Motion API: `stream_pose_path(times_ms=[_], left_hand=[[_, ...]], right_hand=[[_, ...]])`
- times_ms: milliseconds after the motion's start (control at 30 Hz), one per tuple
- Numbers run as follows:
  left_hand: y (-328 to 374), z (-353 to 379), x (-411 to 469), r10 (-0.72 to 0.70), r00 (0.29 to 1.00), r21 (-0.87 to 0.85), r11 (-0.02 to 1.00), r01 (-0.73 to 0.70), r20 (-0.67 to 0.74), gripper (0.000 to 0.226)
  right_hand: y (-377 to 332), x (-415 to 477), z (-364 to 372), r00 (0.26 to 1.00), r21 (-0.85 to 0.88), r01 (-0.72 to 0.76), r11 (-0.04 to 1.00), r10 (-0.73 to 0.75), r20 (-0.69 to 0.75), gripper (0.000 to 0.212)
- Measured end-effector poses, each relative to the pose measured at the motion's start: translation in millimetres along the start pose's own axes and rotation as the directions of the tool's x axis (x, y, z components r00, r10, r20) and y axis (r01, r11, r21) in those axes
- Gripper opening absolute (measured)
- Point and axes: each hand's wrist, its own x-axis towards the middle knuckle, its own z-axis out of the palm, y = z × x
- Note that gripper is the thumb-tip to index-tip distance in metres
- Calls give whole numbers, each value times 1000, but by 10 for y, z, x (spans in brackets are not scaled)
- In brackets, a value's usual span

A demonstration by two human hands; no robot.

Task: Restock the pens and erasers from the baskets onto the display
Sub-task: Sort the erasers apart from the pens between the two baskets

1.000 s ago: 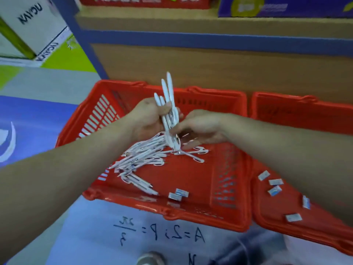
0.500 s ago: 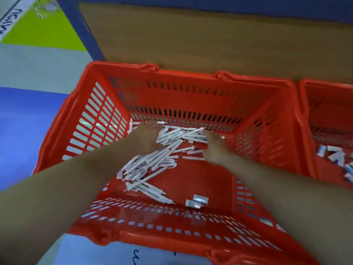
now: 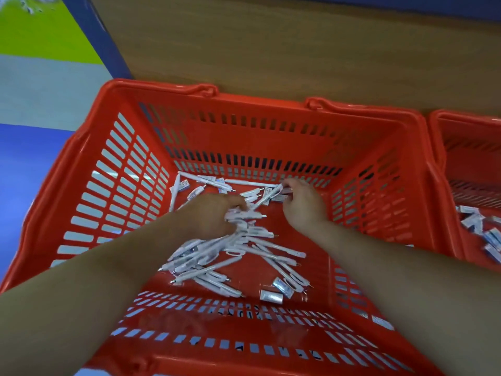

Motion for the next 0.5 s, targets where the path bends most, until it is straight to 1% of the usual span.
stream_pose_path(times_ms=[67,100,200,233,300,367,433,500], left_hand=[[42,-37,-27,-47,999,-156,987,49,13,47],[44,-59,-19,-67,998,-176,982,67,2,45],[65,-125,119,-99,994,-66,993,95,-52,37],[112,-124,205,-109,990,-57,993,104,-86,35],[255,-70,415,-146,973,-96,987,131,-177,34],[406,29,624,-197,956,-131,977,171,-219,35],[537,118,771,-214,950,-124,974,190,-226,36],[605,177,836,-187,948,-16,982,189,-257,33]], right_hand=[[37,87,48,996,1,-33,999,33,81,49],[49,116,75,994,10,-54,998,53,93,49],[54,129,137,993,17,-101,995,99,57,42],[57,106,153,994,6,-104,995,104,45,40],[88,55,170,990,17,-141,990,141,26,35],[120,-15,187,985,32,-171,985,170,25,31],[152,-82,207,992,-18,-116,993,117,54,29],[184,-141,235,994,-71,-50,996,56,92,29]])
